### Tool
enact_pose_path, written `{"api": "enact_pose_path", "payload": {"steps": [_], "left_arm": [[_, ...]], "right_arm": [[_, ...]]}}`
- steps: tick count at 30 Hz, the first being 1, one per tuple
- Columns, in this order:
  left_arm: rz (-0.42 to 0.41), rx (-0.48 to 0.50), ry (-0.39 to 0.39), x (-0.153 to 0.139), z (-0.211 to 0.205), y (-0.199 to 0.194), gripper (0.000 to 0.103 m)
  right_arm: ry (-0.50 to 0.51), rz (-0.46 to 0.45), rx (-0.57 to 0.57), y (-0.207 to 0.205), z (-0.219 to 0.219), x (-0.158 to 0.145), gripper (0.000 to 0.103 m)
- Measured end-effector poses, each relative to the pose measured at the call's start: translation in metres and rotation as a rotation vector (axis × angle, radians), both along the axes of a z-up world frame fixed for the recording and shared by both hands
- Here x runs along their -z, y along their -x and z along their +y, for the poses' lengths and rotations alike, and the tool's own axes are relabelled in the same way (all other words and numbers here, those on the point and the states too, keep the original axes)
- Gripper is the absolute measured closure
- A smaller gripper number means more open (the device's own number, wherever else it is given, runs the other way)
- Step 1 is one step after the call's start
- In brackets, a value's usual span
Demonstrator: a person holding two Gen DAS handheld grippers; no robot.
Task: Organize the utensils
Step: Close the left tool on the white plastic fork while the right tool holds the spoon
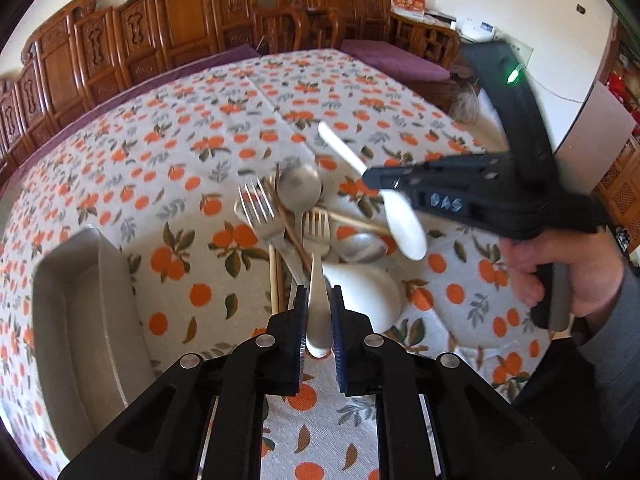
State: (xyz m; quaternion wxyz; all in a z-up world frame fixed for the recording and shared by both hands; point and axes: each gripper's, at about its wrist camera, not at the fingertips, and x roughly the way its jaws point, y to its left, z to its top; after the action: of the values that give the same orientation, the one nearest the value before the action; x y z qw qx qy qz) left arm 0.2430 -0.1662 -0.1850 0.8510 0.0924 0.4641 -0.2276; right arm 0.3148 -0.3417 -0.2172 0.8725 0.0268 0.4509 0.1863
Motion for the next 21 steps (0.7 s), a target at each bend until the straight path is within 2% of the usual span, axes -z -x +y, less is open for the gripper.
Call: {"api": "enact_pose_path", "payload": {"steps": [4, 7, 12, 13, 14, 17, 21], "left_arm": [[-0.029, -0.008, 0.022, -0.022, 0.005, -0.001, 0.103], [-0.036, -0.020, 0.028, -0.027, 0.009, -0.004, 0.103], [0.002, -0.011, 0.003, -0.008, 0.003, -0.017, 0.103], [0.012, -0.002, -0.014, -0.001, -0.001, -0.020, 0.101], [0.024, 0.008, -0.039, 0.007, -0.006, -0.025, 0.092], [0.049, 0.036, -0.086, 0.023, -0.016, -0.034, 0.076], [0.119, 0.060, -0.130, 0.045, -0.021, -0.042, 0.074]], "right_arm": [[-0.001, 0.001, 0.001, 0.000, 0.000, 0.000, 0.099], [0.000, 0.001, -0.004, -0.001, 0.002, 0.000, 0.099], [-0.009, -0.001, 0.015, -0.002, -0.001, -0.002, 0.099], [-0.009, 0.001, 0.016, -0.002, -0.002, -0.001, 0.099], [-0.007, 0.003, 0.017, -0.002, -0.002, -0.001, 0.099], [-0.001, 0.006, 0.013, -0.002, -0.003, 0.001, 0.099], [-0.002, 0.006, 0.010, -0.001, -0.003, 0.001, 0.099]]}}
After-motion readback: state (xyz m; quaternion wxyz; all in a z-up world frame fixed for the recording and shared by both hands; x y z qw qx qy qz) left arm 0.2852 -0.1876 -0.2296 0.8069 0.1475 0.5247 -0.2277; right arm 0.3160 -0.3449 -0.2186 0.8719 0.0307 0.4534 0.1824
